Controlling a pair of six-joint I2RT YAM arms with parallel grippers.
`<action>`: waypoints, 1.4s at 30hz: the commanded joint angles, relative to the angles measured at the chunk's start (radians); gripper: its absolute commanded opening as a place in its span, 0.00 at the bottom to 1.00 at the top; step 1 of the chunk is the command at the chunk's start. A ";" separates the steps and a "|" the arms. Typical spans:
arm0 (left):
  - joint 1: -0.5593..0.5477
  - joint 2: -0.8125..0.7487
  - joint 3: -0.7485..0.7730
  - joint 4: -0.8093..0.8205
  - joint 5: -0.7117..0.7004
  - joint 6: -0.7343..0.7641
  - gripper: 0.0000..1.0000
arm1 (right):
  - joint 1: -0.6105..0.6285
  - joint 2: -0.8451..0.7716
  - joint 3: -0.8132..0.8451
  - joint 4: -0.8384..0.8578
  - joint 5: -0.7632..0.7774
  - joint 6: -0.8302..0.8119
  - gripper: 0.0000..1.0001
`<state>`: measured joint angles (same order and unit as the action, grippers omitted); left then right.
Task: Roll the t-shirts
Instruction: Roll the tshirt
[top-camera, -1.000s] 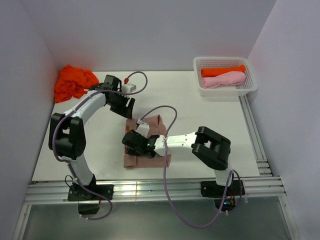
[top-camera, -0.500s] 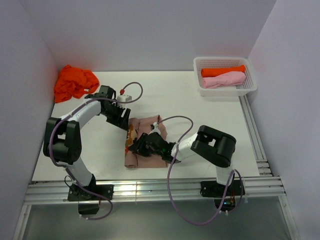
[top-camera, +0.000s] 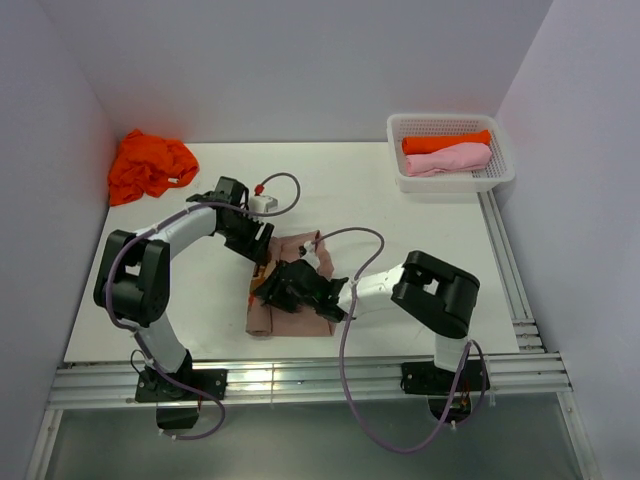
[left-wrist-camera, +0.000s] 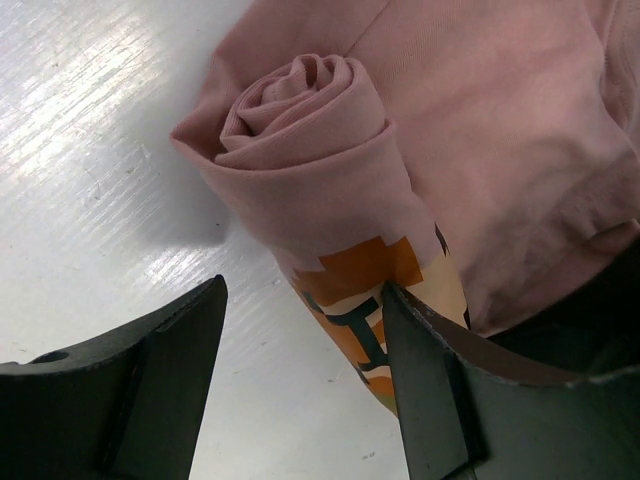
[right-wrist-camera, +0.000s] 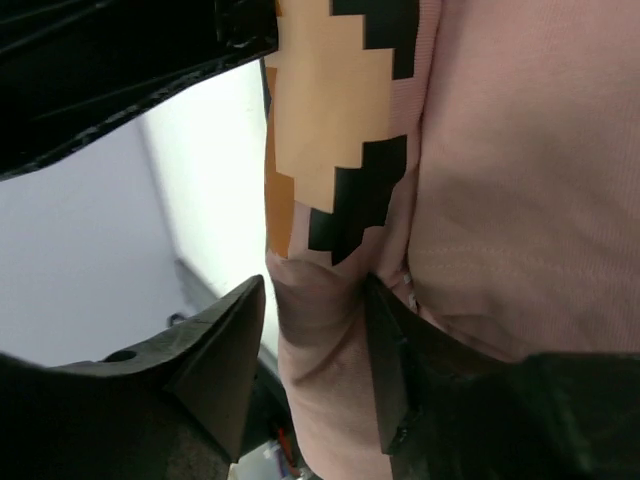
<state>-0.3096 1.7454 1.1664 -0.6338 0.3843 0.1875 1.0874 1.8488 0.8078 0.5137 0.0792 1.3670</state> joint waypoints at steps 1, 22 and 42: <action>-0.025 0.011 0.004 0.037 -0.042 -0.028 0.69 | 0.031 -0.052 0.089 -0.370 0.145 -0.049 0.54; -0.109 0.068 0.091 0.016 -0.136 -0.053 0.70 | 0.154 -0.022 0.586 -1.023 0.444 -0.140 0.55; -0.128 0.082 0.180 -0.027 -0.140 -0.042 0.70 | 0.152 0.136 0.642 -1.139 0.392 -0.091 0.57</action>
<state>-0.4301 1.8305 1.2892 -0.6655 0.2554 0.1410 1.2373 1.9713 1.4536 -0.5522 0.4591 1.2453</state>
